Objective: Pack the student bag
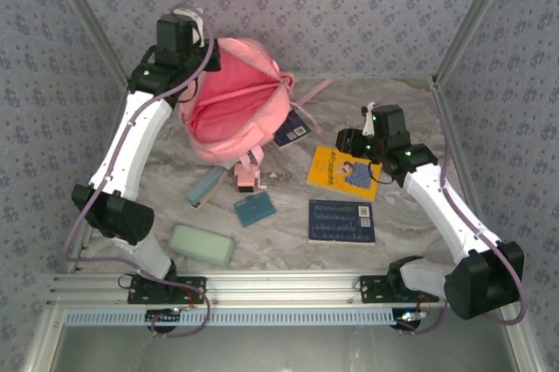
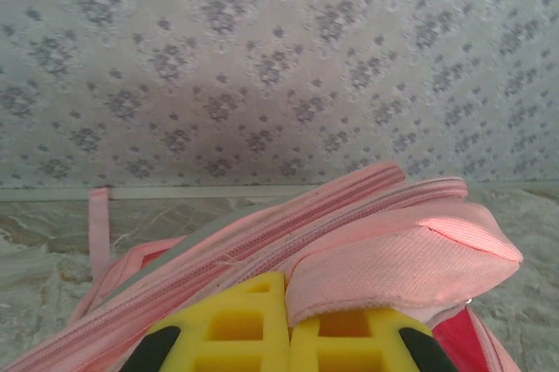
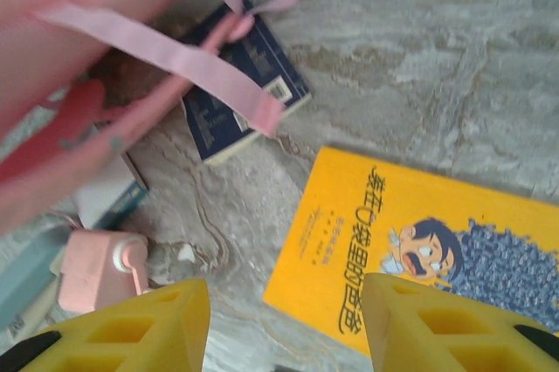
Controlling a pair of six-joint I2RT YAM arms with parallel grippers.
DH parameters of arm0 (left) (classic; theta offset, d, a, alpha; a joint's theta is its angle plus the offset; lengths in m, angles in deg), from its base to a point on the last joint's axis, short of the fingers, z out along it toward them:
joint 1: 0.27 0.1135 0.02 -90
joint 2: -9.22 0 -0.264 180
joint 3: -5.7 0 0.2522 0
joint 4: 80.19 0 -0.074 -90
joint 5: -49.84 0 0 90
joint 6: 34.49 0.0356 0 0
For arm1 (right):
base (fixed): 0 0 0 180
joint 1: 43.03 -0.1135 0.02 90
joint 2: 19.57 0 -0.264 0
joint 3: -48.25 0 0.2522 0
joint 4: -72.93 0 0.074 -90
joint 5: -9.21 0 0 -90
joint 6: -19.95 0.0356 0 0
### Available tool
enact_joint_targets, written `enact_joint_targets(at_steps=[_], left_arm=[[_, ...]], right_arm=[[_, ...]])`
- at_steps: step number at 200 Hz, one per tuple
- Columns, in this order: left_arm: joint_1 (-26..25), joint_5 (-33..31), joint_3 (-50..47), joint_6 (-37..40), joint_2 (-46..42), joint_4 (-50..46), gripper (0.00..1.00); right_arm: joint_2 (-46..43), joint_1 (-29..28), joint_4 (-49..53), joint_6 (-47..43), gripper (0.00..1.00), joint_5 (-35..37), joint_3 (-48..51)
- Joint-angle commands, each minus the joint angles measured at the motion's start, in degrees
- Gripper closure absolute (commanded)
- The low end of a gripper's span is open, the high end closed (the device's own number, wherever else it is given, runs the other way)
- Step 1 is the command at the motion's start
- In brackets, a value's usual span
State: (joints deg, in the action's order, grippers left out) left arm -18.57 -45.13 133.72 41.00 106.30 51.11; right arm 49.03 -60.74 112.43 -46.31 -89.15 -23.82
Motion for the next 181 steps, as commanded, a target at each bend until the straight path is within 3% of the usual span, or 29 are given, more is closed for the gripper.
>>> enact_joint_targets(at_steps=[1, 60, 104, 133, 155, 181], left_arm=[[1.2, -2.0, 3.5, -0.5, -5.7, 5.7, 1.0], [3.1, -13.3, 0.9, 6.4, -10.0, 4.2, 1.0], [1.5, -11.4, -2.2, 6.3, -9.5, -1.2, 1.0], [0.4, -0.5, -4.0, 2.5, -6.7, -10.9, 1.0], [0.1, 12.3, -8.8, -0.9, -6.8, -10.9, 1.0], [-0.8, 19.7, -13.3, -3.8, -8.1, -9.6, 1.0]], right_arm=[[-1.2, -1.2, 1.0, -1.7, 0.5, -0.3, 1.9], [0.9, -9.9, 1.2, -1.3, 0.48, 3.3, 2.8], [4.9, -20.9, 0.7, 0.6, 0.42, 6.5, 0.6], [8.0, -26.7, 0.8, 1.5, 0.41, 8.0, -1.2], [9.3, -28.1, -0.1, 3.1, 0.4, 7.5, -1.8], [8.5, -28.0, 0.5, 4.1, 0.39, 7.0, -3.6]])
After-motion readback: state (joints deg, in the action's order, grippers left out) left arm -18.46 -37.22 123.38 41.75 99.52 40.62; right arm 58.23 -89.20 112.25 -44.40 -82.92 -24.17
